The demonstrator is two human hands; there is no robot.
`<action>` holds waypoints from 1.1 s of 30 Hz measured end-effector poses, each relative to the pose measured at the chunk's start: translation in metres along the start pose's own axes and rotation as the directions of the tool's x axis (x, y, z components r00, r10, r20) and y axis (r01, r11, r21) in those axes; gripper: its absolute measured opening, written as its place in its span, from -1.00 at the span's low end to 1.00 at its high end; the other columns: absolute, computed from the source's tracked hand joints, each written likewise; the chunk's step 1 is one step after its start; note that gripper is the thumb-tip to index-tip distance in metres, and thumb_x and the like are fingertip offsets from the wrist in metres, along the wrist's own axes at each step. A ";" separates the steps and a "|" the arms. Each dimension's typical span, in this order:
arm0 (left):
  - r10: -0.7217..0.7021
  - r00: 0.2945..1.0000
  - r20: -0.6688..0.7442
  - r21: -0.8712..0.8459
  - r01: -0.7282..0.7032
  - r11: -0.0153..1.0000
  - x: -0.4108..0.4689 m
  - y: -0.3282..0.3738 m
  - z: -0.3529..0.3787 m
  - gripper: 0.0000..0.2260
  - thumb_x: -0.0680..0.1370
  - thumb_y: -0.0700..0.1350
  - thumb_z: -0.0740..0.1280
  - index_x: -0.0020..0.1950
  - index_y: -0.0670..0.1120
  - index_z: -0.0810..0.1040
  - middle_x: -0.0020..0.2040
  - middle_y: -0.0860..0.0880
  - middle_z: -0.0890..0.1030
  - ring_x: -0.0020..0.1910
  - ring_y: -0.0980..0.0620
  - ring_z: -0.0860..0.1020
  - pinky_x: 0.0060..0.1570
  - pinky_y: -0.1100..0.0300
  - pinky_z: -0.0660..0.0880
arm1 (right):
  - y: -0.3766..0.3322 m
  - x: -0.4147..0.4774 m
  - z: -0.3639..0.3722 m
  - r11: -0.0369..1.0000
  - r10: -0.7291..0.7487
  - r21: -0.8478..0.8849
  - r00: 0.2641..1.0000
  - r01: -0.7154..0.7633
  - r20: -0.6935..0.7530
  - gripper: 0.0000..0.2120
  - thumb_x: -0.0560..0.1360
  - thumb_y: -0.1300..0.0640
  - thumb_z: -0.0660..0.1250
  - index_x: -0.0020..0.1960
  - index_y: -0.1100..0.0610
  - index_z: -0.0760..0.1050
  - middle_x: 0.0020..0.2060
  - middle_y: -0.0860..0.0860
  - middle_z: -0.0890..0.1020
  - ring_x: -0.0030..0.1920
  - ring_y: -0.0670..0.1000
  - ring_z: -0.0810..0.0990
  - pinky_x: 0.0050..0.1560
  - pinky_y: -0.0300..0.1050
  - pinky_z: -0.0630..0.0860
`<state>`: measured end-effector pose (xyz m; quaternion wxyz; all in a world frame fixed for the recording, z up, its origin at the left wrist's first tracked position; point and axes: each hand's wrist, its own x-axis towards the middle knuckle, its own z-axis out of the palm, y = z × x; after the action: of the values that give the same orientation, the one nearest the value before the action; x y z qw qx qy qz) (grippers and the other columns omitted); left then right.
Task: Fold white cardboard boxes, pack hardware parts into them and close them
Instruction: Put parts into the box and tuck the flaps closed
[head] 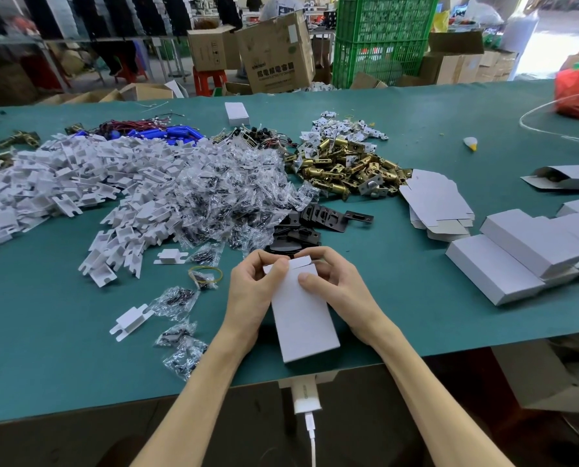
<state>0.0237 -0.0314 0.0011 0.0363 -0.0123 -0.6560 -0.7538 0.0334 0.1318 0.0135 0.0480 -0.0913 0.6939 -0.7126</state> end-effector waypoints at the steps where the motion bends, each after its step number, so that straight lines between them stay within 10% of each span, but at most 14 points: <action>1: 0.008 1.000 0.011 -0.003 -0.008 1.000 0.000 0.001 0.001 -0.83 0.47 -0.05 0.43 -0.09 -0.14 0.58 -0.21 -0.09 0.64 -0.26 -0.02 0.54 -0.30 0.12 0.50 | 0.000 0.000 0.000 1.000 0.011 0.015 1.000 -0.011 -0.004 -0.60 0.44 0.07 0.43 0.23 0.14 0.45 0.01 0.17 0.71 -0.06 0.11 0.70 -0.11 -0.02 0.63; 22: -0.094 0.988 0.121 -0.080 0.104 0.991 0.006 0.010 -0.007 -0.82 0.44 -0.10 0.50 -0.28 -0.04 0.53 -0.22 -0.14 0.57 -0.28 -0.06 0.48 -0.28 0.12 0.48 | 0.002 0.002 -0.001 0.998 0.019 0.065 0.999 -0.016 -0.041 -0.62 0.42 0.13 0.55 -0.05 0.14 0.34 -0.13 0.20 0.66 -0.14 0.14 0.68 -0.23 -0.05 0.59; 33: -0.105 0.983 0.148 -0.063 0.115 0.991 0.007 0.011 -0.007 -0.80 0.44 -0.09 0.52 -0.28 -0.01 0.52 -0.19 -0.15 0.59 -0.24 -0.07 0.49 -0.22 0.07 0.45 | 0.003 0.002 -0.002 0.995 -0.014 0.094 1.000 0.013 0.010 -0.54 0.50 0.12 0.50 0.29 0.09 0.35 -0.04 0.25 0.70 -0.10 0.13 0.70 -0.12 0.04 0.63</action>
<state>0.0172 -0.0401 0.0111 -0.0533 -0.0319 -0.6294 -0.7746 0.0310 0.1333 0.0110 0.0510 -0.0975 0.6587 -0.7444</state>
